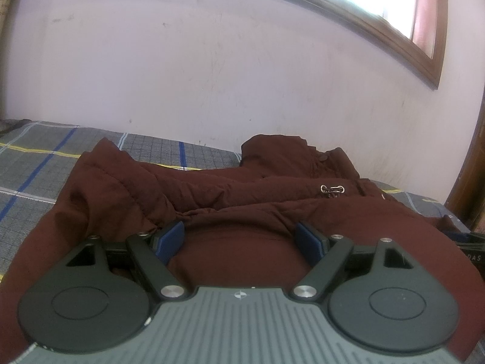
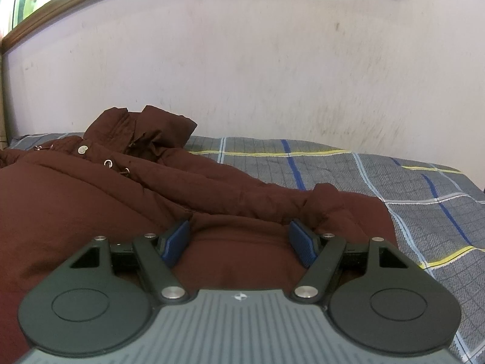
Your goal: Fold large clothes
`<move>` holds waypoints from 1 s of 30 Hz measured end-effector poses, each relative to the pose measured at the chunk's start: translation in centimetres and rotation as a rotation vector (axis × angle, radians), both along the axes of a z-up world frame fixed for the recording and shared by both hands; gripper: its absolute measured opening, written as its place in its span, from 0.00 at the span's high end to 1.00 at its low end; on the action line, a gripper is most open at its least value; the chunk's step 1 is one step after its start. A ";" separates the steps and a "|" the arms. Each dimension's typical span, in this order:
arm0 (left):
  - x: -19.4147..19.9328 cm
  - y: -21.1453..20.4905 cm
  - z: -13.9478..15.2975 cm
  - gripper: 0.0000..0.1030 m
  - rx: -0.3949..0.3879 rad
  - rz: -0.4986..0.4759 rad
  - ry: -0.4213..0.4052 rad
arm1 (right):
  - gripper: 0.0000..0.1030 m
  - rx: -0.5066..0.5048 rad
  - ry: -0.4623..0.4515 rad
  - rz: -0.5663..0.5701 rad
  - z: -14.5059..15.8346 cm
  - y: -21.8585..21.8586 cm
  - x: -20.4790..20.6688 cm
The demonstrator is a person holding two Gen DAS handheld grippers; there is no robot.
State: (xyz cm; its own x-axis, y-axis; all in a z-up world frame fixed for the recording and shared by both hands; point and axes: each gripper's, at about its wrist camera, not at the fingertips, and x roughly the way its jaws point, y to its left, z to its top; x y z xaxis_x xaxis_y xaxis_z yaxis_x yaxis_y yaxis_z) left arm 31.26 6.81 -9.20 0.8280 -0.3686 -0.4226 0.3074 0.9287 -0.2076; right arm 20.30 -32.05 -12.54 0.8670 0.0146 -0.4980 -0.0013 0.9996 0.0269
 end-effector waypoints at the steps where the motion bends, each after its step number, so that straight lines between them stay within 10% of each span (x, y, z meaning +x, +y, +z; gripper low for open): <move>1: 0.0 0.0 0.0 0.22 0.001 0.001 0.000 | 0.30 -0.001 -0.001 -0.001 0.0 0.0 0.0; 30: -0.1 0.1 0.1 0.21 -0.014 0.000 -0.005 | 0.30 -0.008 -0.005 -0.001 0.1 0.2 -0.1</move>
State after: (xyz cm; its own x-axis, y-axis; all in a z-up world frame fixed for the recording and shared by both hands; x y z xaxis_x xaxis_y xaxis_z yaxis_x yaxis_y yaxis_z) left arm 31.11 6.92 -9.14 0.8299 -0.3744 -0.4137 0.3085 0.9257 -0.2190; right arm 20.23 -31.89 -12.45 0.8693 0.0097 -0.4941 -0.0006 0.9998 0.0185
